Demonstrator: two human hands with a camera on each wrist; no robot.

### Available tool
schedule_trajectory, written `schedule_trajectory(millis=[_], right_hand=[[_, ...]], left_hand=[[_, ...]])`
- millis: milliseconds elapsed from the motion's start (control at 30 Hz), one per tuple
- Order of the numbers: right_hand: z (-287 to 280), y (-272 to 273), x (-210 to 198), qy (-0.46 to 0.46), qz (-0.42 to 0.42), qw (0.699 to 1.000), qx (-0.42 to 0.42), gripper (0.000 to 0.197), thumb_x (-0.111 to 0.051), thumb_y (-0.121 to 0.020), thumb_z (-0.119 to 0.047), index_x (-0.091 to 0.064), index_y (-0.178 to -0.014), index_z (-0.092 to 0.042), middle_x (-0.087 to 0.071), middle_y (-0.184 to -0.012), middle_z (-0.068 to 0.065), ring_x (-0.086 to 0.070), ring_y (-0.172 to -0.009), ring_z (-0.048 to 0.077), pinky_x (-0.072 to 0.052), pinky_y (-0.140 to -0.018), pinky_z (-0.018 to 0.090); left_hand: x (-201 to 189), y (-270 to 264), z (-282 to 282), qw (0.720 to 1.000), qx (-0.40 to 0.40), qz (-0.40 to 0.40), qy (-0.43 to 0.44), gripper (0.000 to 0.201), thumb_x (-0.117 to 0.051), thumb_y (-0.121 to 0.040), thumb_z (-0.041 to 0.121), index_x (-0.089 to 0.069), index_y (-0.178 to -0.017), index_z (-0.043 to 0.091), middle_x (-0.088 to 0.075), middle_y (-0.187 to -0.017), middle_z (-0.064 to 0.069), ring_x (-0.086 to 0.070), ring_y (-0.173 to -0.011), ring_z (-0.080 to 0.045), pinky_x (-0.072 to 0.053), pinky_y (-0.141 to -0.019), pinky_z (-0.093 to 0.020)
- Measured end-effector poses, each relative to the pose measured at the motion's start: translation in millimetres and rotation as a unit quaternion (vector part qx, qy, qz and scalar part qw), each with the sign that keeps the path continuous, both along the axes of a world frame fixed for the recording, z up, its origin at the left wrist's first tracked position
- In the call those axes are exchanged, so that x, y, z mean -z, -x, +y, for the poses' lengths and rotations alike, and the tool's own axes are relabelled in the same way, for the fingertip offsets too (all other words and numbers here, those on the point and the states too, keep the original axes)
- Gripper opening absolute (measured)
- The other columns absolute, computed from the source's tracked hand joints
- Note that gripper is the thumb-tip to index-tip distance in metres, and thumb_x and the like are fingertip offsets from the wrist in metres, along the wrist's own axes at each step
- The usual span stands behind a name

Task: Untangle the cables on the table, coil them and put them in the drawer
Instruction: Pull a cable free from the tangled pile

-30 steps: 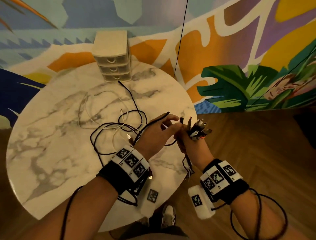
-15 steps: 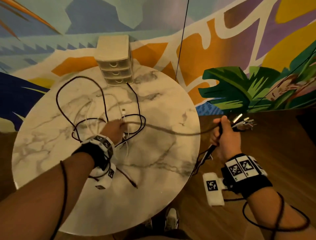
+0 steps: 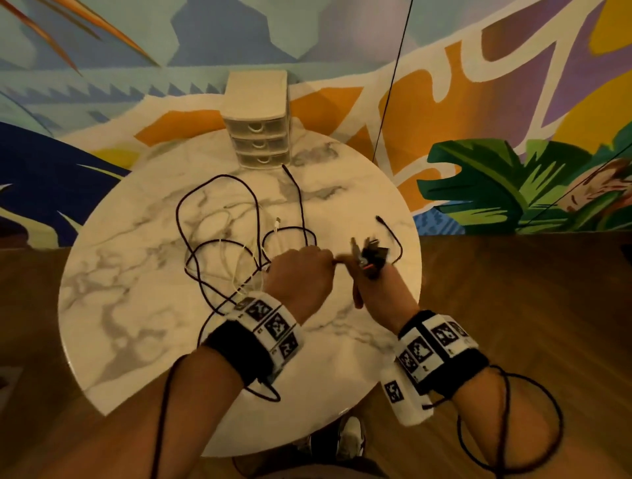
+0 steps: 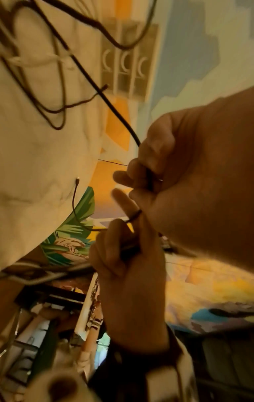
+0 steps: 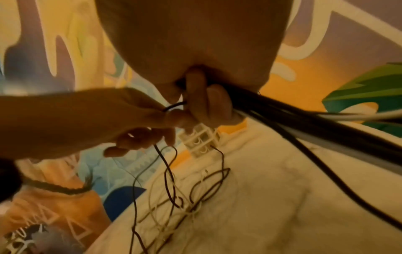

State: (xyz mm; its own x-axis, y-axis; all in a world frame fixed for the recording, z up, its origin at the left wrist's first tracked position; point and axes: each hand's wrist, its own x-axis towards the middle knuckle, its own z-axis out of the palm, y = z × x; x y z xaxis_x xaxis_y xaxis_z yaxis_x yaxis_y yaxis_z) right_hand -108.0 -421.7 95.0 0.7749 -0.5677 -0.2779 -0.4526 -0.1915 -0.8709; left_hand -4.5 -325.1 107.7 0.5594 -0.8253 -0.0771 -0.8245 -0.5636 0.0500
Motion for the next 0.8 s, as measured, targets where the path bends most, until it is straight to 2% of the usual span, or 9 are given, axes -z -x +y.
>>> schedule_trajectory(millis=[67, 167, 233, 333, 433, 567, 633, 700, 800], right_hand=[[4.6, -4.2, 9.0, -0.004, 0.042, 0.999, 0.003, 0.033, -0.047, -0.097, -0.029, -0.060, -0.068, -0.021, -0.051, -0.052, -0.003, -0.047, -0.051, 0.013, -0.038, -0.059, 0.028], [1.1, -0.2, 12.5, -0.039, 0.041, 0.996, 0.069, 0.034, -0.052, -0.095, -0.030, -0.050, -0.063, -0.019, -0.048, -0.056, -0.001, -0.041, -0.053, 0.016, -0.033, -0.057, 0.030], [-3.8, 3.7, 7.8, -0.075, -0.001, 0.992, 0.105, 0.039, -0.053, -0.095, -0.027, -0.043, -0.059, -0.018, -0.041, -0.052, 0.000, -0.035, -0.050, 0.017, -0.028, -0.055, 0.032], [-12.9, 9.0, -1.4, -0.041, -0.014, 0.990, 0.136, 0.041, -0.052, -0.095, -0.026, -0.040, -0.056, -0.017, -0.040, -0.051, 0.000, -0.036, -0.048, 0.015, -0.029, -0.052, 0.030], [-20.9, 15.9, -1.9, -0.051, -0.040, 0.975, 0.211, 0.041, -0.048, -0.096, -0.025, -0.035, -0.059, -0.014, -0.038, -0.053, 0.004, -0.034, -0.044, 0.013, -0.028, -0.047, 0.026], [-36.8, 24.3, 5.2, -0.099, -0.088, 0.953, 0.272, 0.041, -0.048, -0.095, -0.025, -0.034, -0.058, -0.020, -0.034, -0.048, -0.002, -0.028, -0.037, 0.009, -0.022, -0.042, 0.023], [-41.0, 26.3, 9.5, -0.110, -0.074, 0.955, 0.266, 0.041, -0.048, -0.096, -0.028, -0.040, -0.057, -0.019, -0.035, -0.042, -0.007, -0.029, -0.037, 0.011, -0.021, -0.041, 0.023], [-42.1, 28.4, 13.1, -0.091, -0.060, 0.962, 0.250, 0.040, -0.044, -0.098, -0.032, -0.056, -0.065, -0.015, -0.037, -0.039, -0.006, -0.031, -0.035, 0.010, -0.024, -0.040, 0.023], [-38.4, 28.3, 10.9, -0.042, -0.072, 0.967, 0.242, 0.036, -0.039, -0.100, -0.037, -0.069, -0.098, -0.019, -0.041, -0.041, -0.004, -0.037, -0.037, 0.007, -0.029, -0.047, 0.027]], left_hand=[[16.2, 4.0, 10.5, 0.995, -0.012, 0.092, 0.038, 0.027, -0.039, -0.097, 0.030, -0.060, -0.095, 0.014, -0.058, -0.095, -0.005, -0.059, -0.085, -0.027, -0.046, -0.066, -0.037], [64.9, -12.4, 40.0, 0.945, -0.126, 0.295, 0.068, 0.021, -0.050, -0.095, 0.023, -0.062, -0.101, 0.006, -0.059, -0.102, -0.013, -0.058, -0.094, -0.030, -0.047, -0.080, -0.038], [86.7, -34.8, 60.9, 0.917, -0.204, 0.336, 0.060, 0.025, -0.055, -0.092, 0.022, -0.062, -0.111, 0.008, -0.061, -0.112, -0.014, -0.058, -0.102, -0.030, -0.047, -0.088, -0.035], [79.9, -76.1, 64.6, 0.915, -0.225, 0.314, 0.113, 0.017, -0.053, -0.093, 0.019, -0.065, -0.099, 0.007, -0.063, -0.103, -0.014, -0.059, -0.095, -0.030, -0.044, -0.078, -0.031], [58.6, -103.4, 59.2, 0.882, -0.254, 0.301, 0.260, 0.016, -0.047, -0.093, 0.012, -0.061, -0.087, 0.007, -0.062, -0.092, -0.018, -0.063, -0.080, -0.032, -0.052, -0.071, -0.039], [71.3, -100.0, 75.9, 0.905, -0.230, 0.345, 0.099, 0.022, -0.051, -0.094, 0.022, -0.065, -0.089, 0.005, -0.060, -0.076, -0.010, -0.062, -0.076, -0.035, -0.046, -0.060, -0.031], [61.6, -98.9, 73.2, 0.915, -0.208, 0.324, 0.125, 0.025, -0.048, -0.096, 0.023, -0.063, -0.084, 0.006, -0.059, -0.074, -0.010, -0.060, -0.072, -0.032, -0.041, -0.055, -0.030], [45.7, -101.9, 64.5, 0.921, -0.186, 0.290, 0.184, 0.028, -0.047, -0.097, 0.026, -0.064, -0.085, 0.007, -0.064, -0.079, -0.012, -0.061, -0.076, -0.033, -0.047, -0.062, -0.036], [22.5, -101.0, 58.6, 0.960, -0.124, 0.176, 0.181, 0.033, -0.041, -0.098, 0.032, -0.064, -0.089, 0.010, -0.067, -0.084, -0.010, -0.060, -0.079, -0.030, -0.049, -0.071, -0.042]])
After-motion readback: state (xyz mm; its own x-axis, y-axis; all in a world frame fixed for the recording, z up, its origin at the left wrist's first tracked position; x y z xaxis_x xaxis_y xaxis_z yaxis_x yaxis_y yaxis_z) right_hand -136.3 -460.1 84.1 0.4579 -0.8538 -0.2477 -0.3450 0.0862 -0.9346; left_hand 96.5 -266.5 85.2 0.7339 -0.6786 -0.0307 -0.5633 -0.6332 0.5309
